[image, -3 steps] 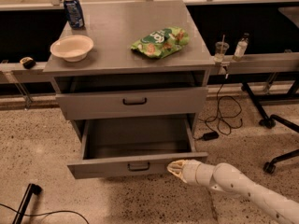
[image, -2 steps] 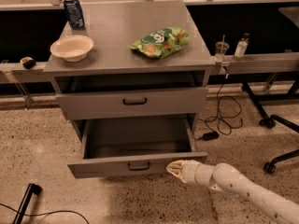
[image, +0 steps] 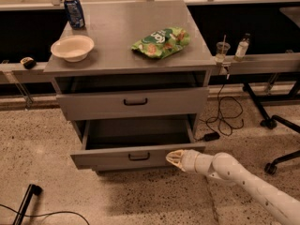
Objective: Close middle drawer
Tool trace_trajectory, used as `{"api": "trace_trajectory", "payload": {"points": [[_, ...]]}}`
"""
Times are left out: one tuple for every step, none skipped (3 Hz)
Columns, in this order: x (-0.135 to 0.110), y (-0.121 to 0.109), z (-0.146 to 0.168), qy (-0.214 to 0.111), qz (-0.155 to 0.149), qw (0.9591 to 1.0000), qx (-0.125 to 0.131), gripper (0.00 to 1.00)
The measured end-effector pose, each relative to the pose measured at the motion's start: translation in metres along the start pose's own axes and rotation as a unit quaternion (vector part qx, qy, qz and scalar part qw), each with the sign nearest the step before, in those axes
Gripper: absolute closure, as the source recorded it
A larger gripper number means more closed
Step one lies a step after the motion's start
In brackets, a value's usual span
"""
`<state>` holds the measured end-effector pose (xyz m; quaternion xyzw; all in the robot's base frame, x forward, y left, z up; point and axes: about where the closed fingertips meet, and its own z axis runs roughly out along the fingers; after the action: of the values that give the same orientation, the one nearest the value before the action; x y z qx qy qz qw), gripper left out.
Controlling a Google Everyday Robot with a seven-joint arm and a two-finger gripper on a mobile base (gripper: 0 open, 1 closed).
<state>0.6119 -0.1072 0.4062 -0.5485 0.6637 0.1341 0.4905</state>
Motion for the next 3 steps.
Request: {"api": "trace_trajectory", "payload": {"points": [[-0.004, -0.027, 0.012, -0.003, -0.009, 0.9998, 0.018, 1.00], [-0.006, -0.050, 0.027, 0.003, -0.012, 0.9997, 0.023, 1.00], [-0.004, -0.065, 0.047, 0.007, -0.007, 0.9998, 0.018, 1.00]]}}
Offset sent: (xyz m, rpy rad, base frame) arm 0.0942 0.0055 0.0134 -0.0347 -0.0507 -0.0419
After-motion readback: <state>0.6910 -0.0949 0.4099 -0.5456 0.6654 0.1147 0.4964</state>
